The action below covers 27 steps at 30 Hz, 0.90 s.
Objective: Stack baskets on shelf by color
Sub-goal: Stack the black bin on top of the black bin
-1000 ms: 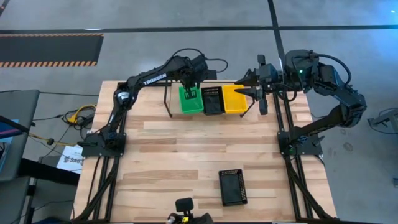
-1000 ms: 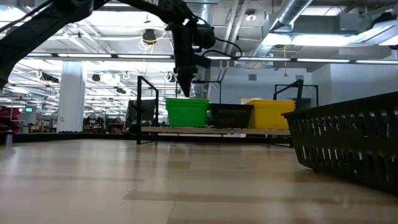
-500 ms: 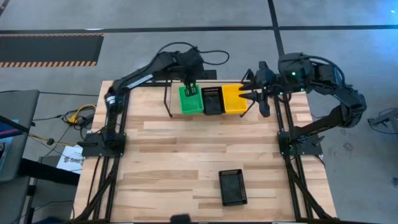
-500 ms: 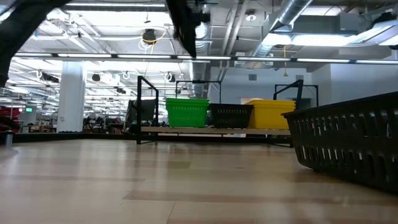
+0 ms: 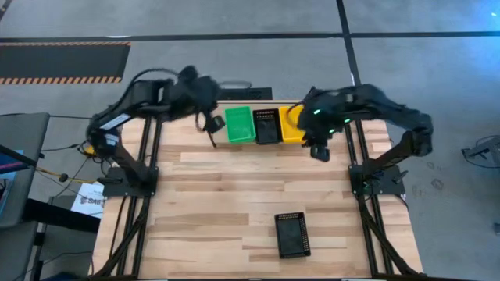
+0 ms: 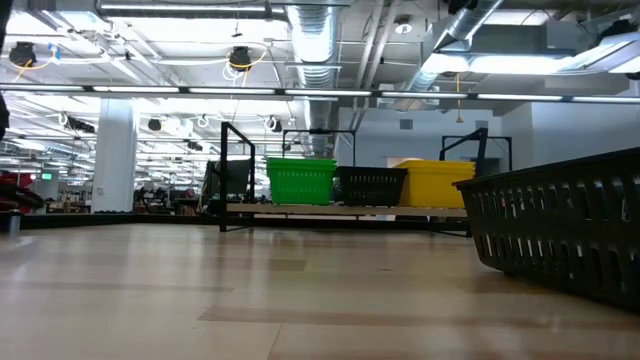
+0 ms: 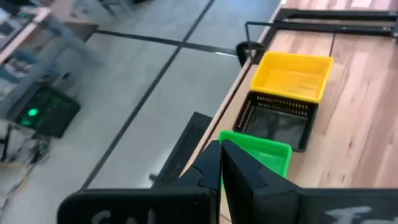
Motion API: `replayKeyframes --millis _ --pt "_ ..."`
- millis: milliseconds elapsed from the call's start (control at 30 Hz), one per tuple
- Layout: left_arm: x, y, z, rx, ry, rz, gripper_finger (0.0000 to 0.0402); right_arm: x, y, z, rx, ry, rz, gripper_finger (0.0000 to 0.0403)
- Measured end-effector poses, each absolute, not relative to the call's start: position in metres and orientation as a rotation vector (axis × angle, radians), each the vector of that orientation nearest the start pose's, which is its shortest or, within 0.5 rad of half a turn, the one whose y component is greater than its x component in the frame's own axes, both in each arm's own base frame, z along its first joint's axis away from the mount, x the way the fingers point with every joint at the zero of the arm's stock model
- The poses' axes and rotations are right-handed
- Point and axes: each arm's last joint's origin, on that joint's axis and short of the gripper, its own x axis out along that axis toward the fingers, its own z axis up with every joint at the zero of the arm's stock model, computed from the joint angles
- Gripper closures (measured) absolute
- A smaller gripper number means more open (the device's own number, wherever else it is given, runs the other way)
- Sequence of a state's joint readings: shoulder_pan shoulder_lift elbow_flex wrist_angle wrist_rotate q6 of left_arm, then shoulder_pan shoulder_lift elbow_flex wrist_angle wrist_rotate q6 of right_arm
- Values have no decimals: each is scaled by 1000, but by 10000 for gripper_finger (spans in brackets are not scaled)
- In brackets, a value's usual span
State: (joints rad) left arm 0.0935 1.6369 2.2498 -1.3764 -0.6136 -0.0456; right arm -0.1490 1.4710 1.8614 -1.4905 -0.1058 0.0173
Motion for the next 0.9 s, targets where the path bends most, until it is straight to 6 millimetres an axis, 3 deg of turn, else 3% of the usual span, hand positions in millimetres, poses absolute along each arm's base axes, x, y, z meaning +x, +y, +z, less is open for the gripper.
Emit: replayKeyframes --millis 133,333,533,900 --pt "253 4 494 129 709 724 401 267 -27 406 145 1213 58 269" --pt "251 -54 482 88 704 635 401 306 -7 373 188 1302 294 269" --pt "240 -101 480 122 659 513 401 325 23 343 238 1487 319 269" --pt "219 -137 482 206 630 366 401 346 114 311 269 1508 226 269"
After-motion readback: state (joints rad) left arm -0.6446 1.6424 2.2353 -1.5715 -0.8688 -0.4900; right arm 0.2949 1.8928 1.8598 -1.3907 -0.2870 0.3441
